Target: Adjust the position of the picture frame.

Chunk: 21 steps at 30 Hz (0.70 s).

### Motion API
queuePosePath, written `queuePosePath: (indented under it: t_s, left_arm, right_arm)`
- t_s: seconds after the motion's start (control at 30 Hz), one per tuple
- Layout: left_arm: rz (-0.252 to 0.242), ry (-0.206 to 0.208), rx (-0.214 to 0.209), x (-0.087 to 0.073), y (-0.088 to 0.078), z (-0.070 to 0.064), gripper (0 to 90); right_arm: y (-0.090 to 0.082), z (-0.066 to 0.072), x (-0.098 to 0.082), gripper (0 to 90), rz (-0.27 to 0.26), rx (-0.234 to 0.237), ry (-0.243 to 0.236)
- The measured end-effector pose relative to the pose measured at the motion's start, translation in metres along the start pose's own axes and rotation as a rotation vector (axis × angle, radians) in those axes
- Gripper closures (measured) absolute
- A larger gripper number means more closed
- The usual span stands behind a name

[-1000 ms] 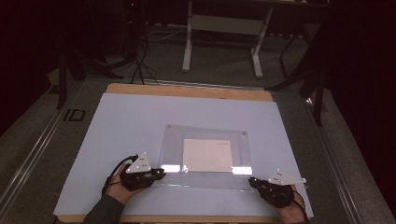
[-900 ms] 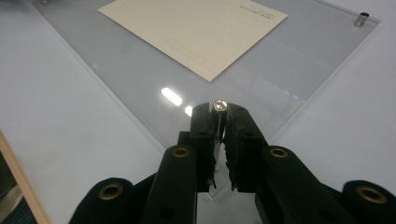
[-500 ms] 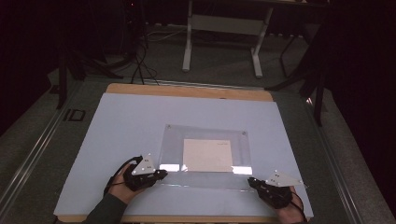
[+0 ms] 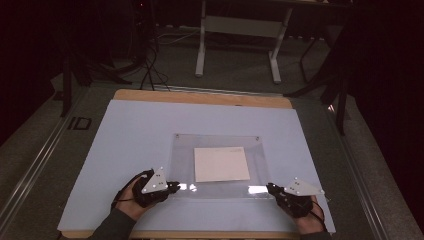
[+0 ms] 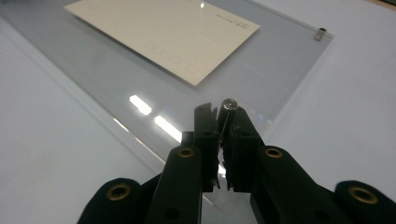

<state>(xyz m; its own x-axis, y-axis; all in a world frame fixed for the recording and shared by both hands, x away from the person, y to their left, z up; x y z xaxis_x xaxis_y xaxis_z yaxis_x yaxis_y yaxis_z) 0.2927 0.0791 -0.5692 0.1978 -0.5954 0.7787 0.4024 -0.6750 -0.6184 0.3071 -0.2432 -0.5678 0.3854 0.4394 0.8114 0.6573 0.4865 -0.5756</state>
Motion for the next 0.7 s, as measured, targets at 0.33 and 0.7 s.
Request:
queuePosePath:
  t_s: [0.33, 0.7]
  left_arm:
    - [-0.015, 0.046, 0.011, 0.011, -0.008, -0.006, 83.5]
    - [-0.019, 0.079, -0.018, 0.022, -0.009, -0.016, 83.2]
  right_arm:
    - [0.015, -0.019, 0.022, 84.4, -0.042, -0.035, 0.005]
    - [0.036, -0.042, 0.044, 84.7, -0.065, -0.057, 0.032]
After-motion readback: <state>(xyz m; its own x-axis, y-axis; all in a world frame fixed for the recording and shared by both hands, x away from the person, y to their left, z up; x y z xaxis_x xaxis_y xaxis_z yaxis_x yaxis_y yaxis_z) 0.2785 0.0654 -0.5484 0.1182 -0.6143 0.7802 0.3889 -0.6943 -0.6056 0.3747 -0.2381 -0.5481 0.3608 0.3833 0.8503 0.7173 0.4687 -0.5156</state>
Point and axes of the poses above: each handheld gripper's, and its own axes: y roughly forward along the jaws, x roughly out of its top, z roughly to its left, the point moved 10 cm from there along y, roughly forward along the jaws, and after that the axes turned 2 degrees about -x, right-handed, at the moved point
